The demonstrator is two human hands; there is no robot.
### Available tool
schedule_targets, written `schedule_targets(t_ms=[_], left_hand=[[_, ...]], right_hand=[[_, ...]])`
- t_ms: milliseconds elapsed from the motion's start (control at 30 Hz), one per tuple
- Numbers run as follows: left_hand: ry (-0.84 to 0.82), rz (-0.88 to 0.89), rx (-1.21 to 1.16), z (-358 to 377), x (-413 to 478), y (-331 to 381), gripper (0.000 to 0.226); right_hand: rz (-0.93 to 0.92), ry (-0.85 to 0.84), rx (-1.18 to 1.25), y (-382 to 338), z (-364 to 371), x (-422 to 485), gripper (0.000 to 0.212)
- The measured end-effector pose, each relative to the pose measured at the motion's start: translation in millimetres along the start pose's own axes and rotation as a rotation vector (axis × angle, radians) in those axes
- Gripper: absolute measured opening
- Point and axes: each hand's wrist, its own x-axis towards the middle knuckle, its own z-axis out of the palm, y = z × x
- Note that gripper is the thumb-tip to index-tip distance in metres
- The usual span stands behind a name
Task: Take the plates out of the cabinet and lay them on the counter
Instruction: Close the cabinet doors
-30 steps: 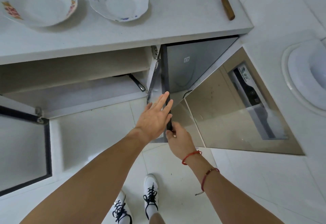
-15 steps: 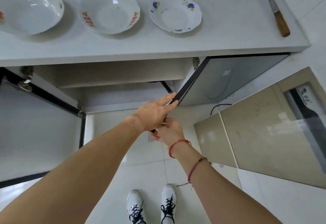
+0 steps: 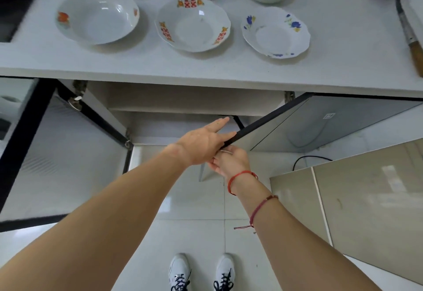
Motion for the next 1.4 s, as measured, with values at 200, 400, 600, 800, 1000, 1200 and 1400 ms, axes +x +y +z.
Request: schedule_targets(t_ms=[200, 400, 600, 800, 1000, 1200, 1400], left_hand=[[0.153, -0.205, -0.108, 13, -50, -24, 0.056], [0.259, -0.480, -0.065, 22, -130, -67, 0.056], [0.319, -0.833, 0.004, 26, -218, -105, 0.056], [0.314, -1.176, -0.006, 29, -286, -124, 0.065], [0.298, -1.377, -0.177, 32, -311, -130, 0.072], [0.332, -1.408, -0.223, 32, -307, -128, 0.063], [0.422, -1.380, -0.225, 31, -303, -117, 0.036]], right_hand=[[-0.051, 0.120, -0.101, 10, 9, 1, 0.011], [-0.084, 0.151, -0.162, 14, 16, 2, 0.015], [-0.084, 0.143, -0.102, 12, 22, -4, 0.011], [-0.112, 0.158, -0.146, 13, 26, -4, 0.012], [-0.122, 0.166, -0.151, 14, 27, -2, 0.011], [-0.149, 0.177, -0.162, 17, 27, -1, 0.011], [-0.161, 0.199, -0.174, 15, 30, -2, 0.012]])
